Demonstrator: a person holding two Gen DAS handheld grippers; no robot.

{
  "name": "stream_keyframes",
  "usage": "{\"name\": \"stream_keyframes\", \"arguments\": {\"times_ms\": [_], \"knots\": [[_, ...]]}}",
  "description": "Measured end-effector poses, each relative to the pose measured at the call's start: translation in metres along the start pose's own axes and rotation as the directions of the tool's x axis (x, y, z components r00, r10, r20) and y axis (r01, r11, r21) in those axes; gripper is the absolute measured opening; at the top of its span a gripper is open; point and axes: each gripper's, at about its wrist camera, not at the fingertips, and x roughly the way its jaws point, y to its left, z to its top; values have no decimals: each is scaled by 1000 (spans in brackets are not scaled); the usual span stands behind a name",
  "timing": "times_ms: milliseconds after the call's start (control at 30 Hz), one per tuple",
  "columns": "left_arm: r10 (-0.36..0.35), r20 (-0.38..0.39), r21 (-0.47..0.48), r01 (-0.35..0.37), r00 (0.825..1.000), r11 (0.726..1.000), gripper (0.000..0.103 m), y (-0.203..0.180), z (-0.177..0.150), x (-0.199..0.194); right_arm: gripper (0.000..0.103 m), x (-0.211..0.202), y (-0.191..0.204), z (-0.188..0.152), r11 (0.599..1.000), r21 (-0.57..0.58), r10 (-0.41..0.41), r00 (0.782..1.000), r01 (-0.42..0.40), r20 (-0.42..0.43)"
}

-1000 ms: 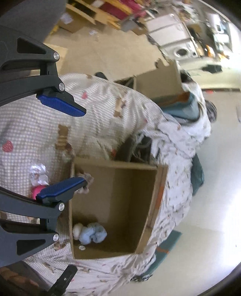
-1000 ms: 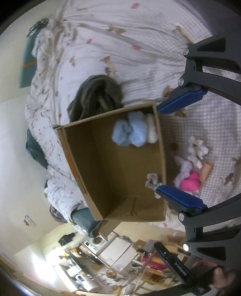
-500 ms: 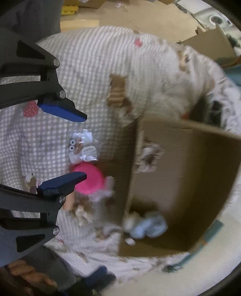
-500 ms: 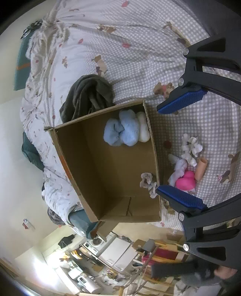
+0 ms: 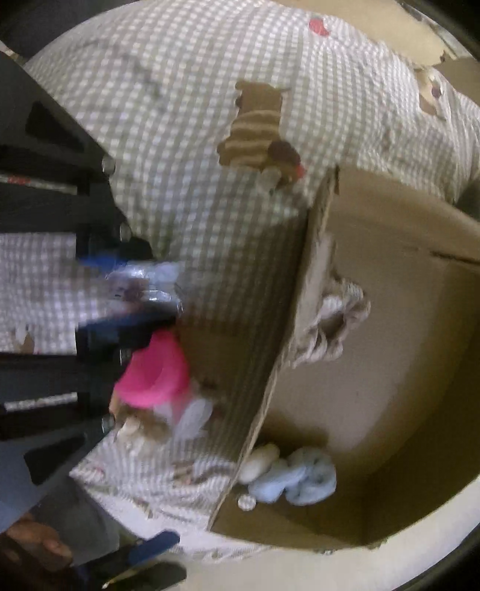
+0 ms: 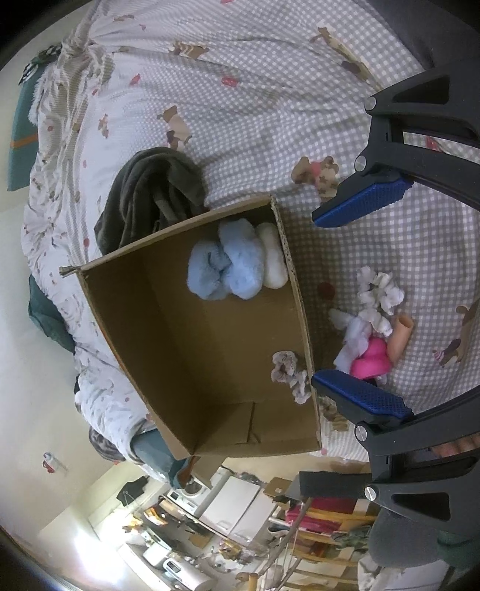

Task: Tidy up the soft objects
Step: 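Grasp the clear plastic bag with the left tool, then grasp the white lace scrunchie with the right tool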

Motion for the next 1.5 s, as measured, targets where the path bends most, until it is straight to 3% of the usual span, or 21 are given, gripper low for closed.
{"name": "stream_keyframes", "arguments": {"times_ms": [100, 167, 300, 433, 600, 767, 933, 1000, 1167, 1267, 1400, 1500], "knots": [[27, 37, 17, -28, 999, 999, 13, -4, -5, -12, 84, 1, -1, 0, 1000, 4, -3, 1000, 3, -3], [81, 73, 25, -83, 994, 996, 13, -5, -11, -25, 84, 1, -2, 0, 1000, 10, -4, 1000, 4, -3], [174, 163, 84, -189, 971, 978, 13, -21, -17, -63, 84, 6, -6, -2, 1000, 28, -4, 999, 5, -34], [203, 255, 174, -251, 946, 952, 13, -42, -27, -95, 84, 31, -9, -10, 999, 53, 17, 986, -8, -166], [239, 328, 225, -322, 914, 920, 13, -43, -33, -101, 84, 68, 3, -23, 1000, -14, -10, 945, 6, -326], [241, 305, 164, -300, 921, 940, 13, -25, -19, -88, 84, 91, 19, -34, 993, -115, -69, 921, 27, -383], [225, 309, 157, -283, 924, 946, 13, -26, -18, -86, 84, 100, 25, -38, 983, -171, -121, 918, 59, -377], [221, 307, 154, -277, 926, 948, 13, -25, -18, -86, 79, 100, 24, -38, 984, -170, -120, 920, 59, -373], [221, 304, 148, -276, 926, 950, 13, -24, -18, -86, 40, 103, 25, -38, 982, -181, -120, 918, 53, -378], [226, 310, 131, -276, 924, 952, 13, -21, -17, -88, 20, 96, 26, -35, 981, -189, -99, 933, 34, -347], [218, 331, 80, -257, 918, 963, 13, -10, -16, -98, 20, 58, 21, -22, 993, -116, -11, 973, -16, -229], [197, 353, 30, -222, 915, 975, 13, 0, -16, -110, 20, 25, 12, -14, 997, -46, 56, 991, -62, -123]]}}
